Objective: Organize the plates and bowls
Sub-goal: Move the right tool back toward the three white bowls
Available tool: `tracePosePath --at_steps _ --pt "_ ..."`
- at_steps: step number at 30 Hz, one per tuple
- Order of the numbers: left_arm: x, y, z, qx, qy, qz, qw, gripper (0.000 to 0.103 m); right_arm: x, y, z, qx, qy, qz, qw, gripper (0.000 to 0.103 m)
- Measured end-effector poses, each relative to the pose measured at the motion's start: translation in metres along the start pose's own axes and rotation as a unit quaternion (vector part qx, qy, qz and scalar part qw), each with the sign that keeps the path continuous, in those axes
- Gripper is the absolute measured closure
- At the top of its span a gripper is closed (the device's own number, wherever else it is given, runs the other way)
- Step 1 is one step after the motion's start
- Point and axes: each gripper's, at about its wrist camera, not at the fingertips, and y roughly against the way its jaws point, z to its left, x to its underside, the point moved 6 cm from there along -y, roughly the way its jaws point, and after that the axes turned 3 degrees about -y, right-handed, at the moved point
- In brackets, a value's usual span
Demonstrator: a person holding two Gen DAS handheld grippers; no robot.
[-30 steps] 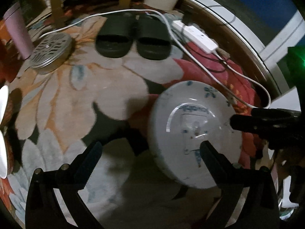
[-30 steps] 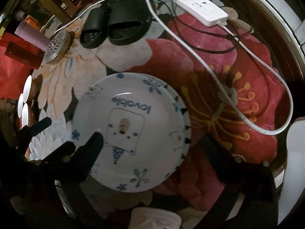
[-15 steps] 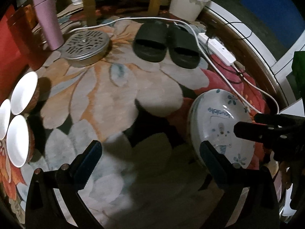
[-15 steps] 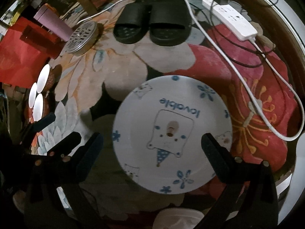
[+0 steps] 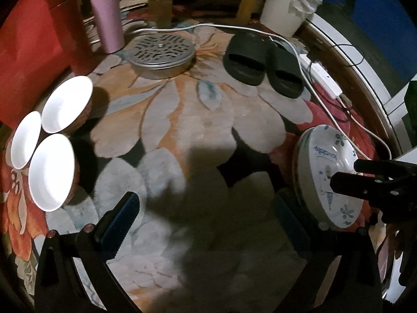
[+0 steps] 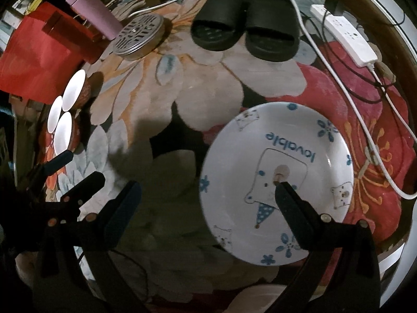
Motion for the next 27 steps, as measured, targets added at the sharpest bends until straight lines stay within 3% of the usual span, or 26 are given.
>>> tracePosePath --at_steps 27 --pt "0.036 0.016 0.09 -0.04 0.062 -0.002 0.9973 0.0 0.012 -0.027 0.071 -0.013 0.051 0.023 0.998 0.0"
